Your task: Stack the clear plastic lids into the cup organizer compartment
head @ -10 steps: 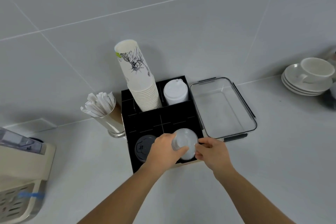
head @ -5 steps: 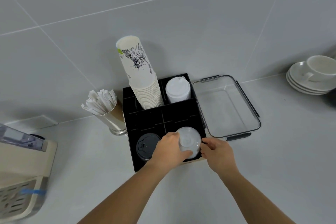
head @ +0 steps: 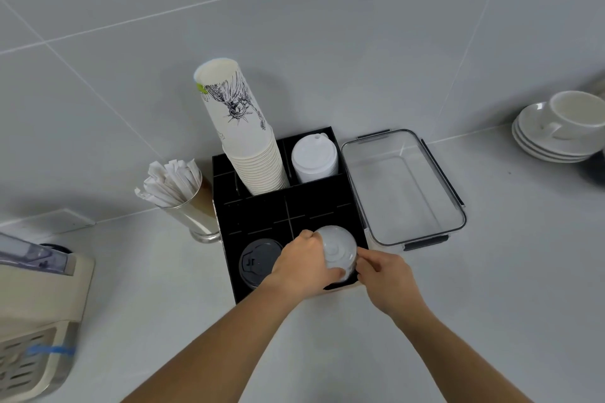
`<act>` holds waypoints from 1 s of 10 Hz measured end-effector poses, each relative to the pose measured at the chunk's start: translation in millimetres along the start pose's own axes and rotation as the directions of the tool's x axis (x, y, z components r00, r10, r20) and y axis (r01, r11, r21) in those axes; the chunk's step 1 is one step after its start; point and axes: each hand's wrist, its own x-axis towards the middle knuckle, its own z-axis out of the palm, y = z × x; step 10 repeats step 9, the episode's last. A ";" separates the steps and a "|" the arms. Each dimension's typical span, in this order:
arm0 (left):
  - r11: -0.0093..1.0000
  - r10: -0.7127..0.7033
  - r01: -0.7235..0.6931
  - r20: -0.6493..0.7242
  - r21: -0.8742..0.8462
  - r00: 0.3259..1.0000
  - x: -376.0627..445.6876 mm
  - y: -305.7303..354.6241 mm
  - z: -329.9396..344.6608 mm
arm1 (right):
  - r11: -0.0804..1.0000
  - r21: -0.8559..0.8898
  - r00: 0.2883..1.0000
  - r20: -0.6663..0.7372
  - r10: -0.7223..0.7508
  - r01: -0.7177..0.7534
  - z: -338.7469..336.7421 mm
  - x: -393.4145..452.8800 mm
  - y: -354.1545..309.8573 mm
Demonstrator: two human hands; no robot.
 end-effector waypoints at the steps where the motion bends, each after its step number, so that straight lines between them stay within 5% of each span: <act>1: 1.000 -0.006 0.006 0.014 -0.005 1.000 0.9 0.8 -1.1 | 0.999 0.033 1.000 0.016 0.014 -0.015 -0.9 -1.0 -2.5; 5: 0.996 -0.020 0.021 0.013 -0.084 1.000 -8.4 4.7 -6.4 | 0.946 0.283 0.984 0.120 0.129 -0.158 -7.4 -5.6 -4.3; 10: 0.986 0.066 -0.083 -0.119 -0.143 0.991 -44.9 -11.0 -25.7 | 0.933 0.332 0.988 0.115 0.104 -0.137 -22.6 -31.0 -32.7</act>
